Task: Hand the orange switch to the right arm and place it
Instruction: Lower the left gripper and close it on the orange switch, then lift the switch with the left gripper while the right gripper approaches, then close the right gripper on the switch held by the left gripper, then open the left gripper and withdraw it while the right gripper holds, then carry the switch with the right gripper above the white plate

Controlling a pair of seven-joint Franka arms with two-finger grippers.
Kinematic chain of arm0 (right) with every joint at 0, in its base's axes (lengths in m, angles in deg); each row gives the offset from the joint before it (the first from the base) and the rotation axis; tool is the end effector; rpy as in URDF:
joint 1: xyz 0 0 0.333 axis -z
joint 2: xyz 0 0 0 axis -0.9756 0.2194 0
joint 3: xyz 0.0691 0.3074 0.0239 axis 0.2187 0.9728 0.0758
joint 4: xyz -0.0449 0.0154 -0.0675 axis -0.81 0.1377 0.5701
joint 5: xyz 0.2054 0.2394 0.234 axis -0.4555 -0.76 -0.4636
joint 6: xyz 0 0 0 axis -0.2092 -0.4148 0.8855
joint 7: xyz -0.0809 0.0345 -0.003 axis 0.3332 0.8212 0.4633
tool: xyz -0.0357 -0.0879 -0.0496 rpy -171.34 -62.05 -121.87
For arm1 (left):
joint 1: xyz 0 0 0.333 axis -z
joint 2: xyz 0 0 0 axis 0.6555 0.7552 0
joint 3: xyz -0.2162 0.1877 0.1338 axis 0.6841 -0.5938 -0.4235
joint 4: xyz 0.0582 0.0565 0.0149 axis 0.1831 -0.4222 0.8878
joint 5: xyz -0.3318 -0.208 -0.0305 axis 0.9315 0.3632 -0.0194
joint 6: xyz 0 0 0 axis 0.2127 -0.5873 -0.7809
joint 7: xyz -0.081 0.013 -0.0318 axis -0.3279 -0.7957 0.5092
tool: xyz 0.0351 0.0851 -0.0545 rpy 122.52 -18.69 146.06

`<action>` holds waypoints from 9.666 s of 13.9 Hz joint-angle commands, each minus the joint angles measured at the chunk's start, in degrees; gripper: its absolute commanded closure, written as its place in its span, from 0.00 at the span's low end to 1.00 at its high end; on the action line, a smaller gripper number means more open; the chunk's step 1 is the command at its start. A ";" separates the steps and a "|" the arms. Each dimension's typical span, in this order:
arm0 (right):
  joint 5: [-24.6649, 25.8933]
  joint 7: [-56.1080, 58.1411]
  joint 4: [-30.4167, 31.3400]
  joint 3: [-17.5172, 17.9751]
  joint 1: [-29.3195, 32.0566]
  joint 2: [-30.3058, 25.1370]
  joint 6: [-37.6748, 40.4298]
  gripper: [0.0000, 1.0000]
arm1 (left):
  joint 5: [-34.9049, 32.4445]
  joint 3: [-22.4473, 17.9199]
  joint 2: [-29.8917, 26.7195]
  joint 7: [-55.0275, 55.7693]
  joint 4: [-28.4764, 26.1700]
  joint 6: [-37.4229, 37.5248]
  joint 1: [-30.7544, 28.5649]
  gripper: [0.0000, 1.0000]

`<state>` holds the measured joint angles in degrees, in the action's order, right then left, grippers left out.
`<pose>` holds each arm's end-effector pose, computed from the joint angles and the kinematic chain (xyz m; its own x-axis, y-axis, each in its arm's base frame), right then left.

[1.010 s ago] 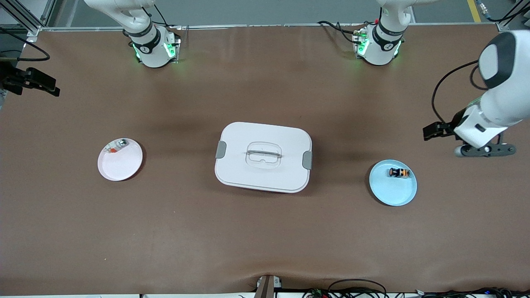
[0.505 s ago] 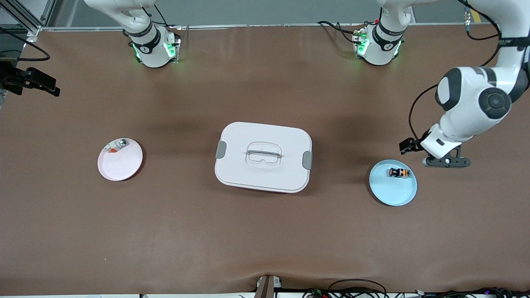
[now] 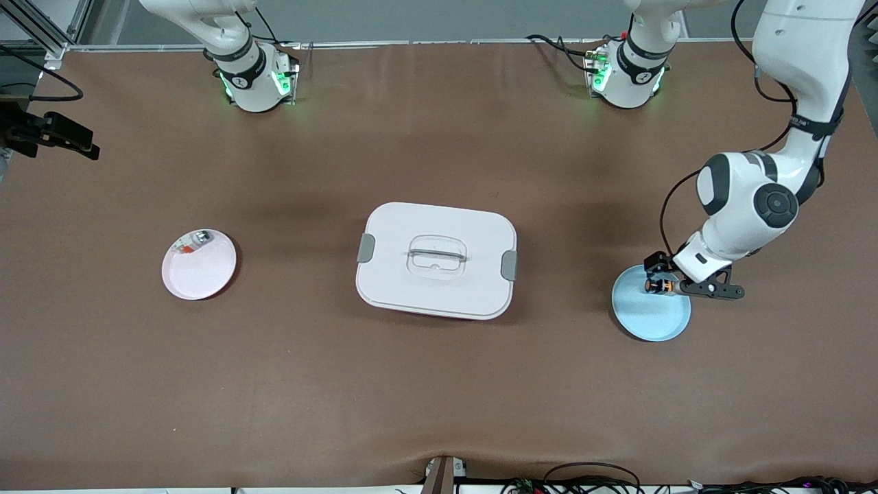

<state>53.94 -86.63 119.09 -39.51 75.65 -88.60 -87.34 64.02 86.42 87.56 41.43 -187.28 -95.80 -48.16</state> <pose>0.5177 -0.0324 0.6370 0.9903 -0.0401 -0.1327 -0.0366 -0.9989 0.0293 0.5781 -0.0073 0.2244 0.9907 -0.1201 0.0643 -0.1220 -0.9922 0.0270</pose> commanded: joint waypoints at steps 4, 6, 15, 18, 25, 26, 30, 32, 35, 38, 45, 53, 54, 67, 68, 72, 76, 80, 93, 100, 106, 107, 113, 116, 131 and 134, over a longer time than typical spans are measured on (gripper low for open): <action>-0.47 -0.18 -0.39 -0.11 -0.61 -0.31 0.75 0.00 | -1.51 0.11 3.13 -0.86 3.11 -0.45 -0.62 0.00; -0.56 -0.27 -0.47 -0.19 -0.52 -0.22 0.40 0.00 | -1.51 0.11 3.48 -0.86 3.47 -0.54 -0.71 0.00; -0.47 -0.36 -0.47 -0.11 -0.69 -0.05 0.40 0.00 | -1.51 0.03 7.88 -0.86 5.84 -0.62 -0.80 0.05; -0.56 -0.36 -0.47 -0.11 -0.78 -0.05 0.22 0.00 | -1.51 0.03 7.88 -0.60 5.84 -0.36 -0.80 0.64; 0.58 -0.36 -0.47 -0.19 -7.63 0.66 -1.10 0.00 | 1.02 1.51 -1.94 0.63 6.28 5.68 -1.06 1.00; 0.41 -0.36 -0.39 -0.19 -7.38 0.74 -1.18 0.00 | 2.95 2.91 -4.14 1.68 7.41 8.84 -1.15 1.00; 0.41 -1.49 -0.74 -0.02 -11.04 0.83 -1.36 0.00 | 7.54 7.48 -7.50 12.20 22.15 33.24 -0.88 1.00; 0.41 -6.31 -2.84 -0.02 -15.53 0.83 -0.84 0.00 | 7.89 11.08 -7.41 20.54 28.49 41.97 -0.80 1.00; -0.90 -16.15 -2.23 -0.02 -21.77 0.83 -0.66 0.00 | 14.29 16.53 -7.15 32.23 33.17 47.00 -0.53 1.00; -8.79 -24.94 -0.13 -0.02 -24.95 0.75 -3.89 0.00 | 17.03 24.09 -6.19 48.64 36.94 47.19 0.69 1.00; -25.15 -39.81 28.40 0.07 -34.43 -10.14 -43.13 0.00 | 33.11 25.95 -2.85 75.32 41.35 41.84 10.00 1.00; -38.78 -47.21 29.76 -0.02 -36.38 -9.45 -52.51 0.00 | 34.09 25.51 2.95 97.66 44.25 30.49 19.67 1.00; -38.88 -47.21 29.76 -0.02 -36.38 -9.36 -52.60 0.00 | 34.08 25.51 3.48 98.97 44.25 30.23 20.03 1.00; -38.97 -47.12 22.82 -0.02 -37.08 -1.01 -52.16 0.00 | 32.07 24.99 5.95 105.22 44.16 29.17 23.37 1.00; -38.97 -47.12 22.82 -0.02 -37.87 -0.40 -52.07 0.00 | 31.98 24.90 6.03 105.22 44.16 29.17 23.55 1.00; -38.70 -46.77 23.17 -0.02 -39.71 0.66 -51.99 0.00 | 31.89 24.90 6.21 105.31 44.16 28.74 23.64 1.00; -38.62 -46.86 23.61 -0.10 -40.77 0.66 -51.55 0.00 | 31.80 24.90 6.21 105.22 44.25 28.47 23.64 1.00; -38.61 -46.42 23.52 -0.11 -40.69 0.57 -51.46 0.40 | 31.80 24.90 6.21 105.31 44.16 28.47 23.64 1.00; -38.62 -46.77 22.99 -0.19 -40.16 0.48 -51.46 1.00 | 31.02 23.76 6.21 104.69 45.21 28.47 23.55 0.00; -38.18 -46.24 17.65 -0.63 -37.71 0.57 -41.20 1.00 | 20.58 21.21 3.66 104.52 46.89 29.26 22.41 0.00; -32.04 -35.12 7.98 -0.63 -31.03 0.57 -20.65 1.00 | 4.49 20.42 3.40 92.94 46.54 29.43 19.43 0.00; -30.11 -30.03 6.83 -0.63 -29.71 0.57 -17.13 1.00 | 2.12 20.33 3.40 90.22 46.19 30.83 19.16 0.00; -10.16 4.14 5.50 -0.63 -25.23 -0.22 -4.00 1.00 | -8.00 20.33 0.86 71.06 46.36 44.62 11.09 0.00; -3.31 23.22 6.81 -0.63 -20.75 -0.31 -3.12 1.00 | -11.00 20.33 -1.34 61.93 46.45 49.19 6.43 0.00; 7.00 68.44 38.63 -0.63 -1.23 -1.12 -45.73 1.00 | 0.77 1.36 -24.10 14.44 36.62 62.48 3.67 0.00; 7.00 73.10 38.64 -0.63 1.84 5.21 -52.14 1.00 | 0.77 -0.50 -26.22 14.34 35.02 64.06 6.41 0.00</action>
<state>59.95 -16.22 158.27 -41.20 75.10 -87.31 -136.07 63.99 87.16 64.23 56.78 -149.41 -32.24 -43.34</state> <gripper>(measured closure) 0.568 0.000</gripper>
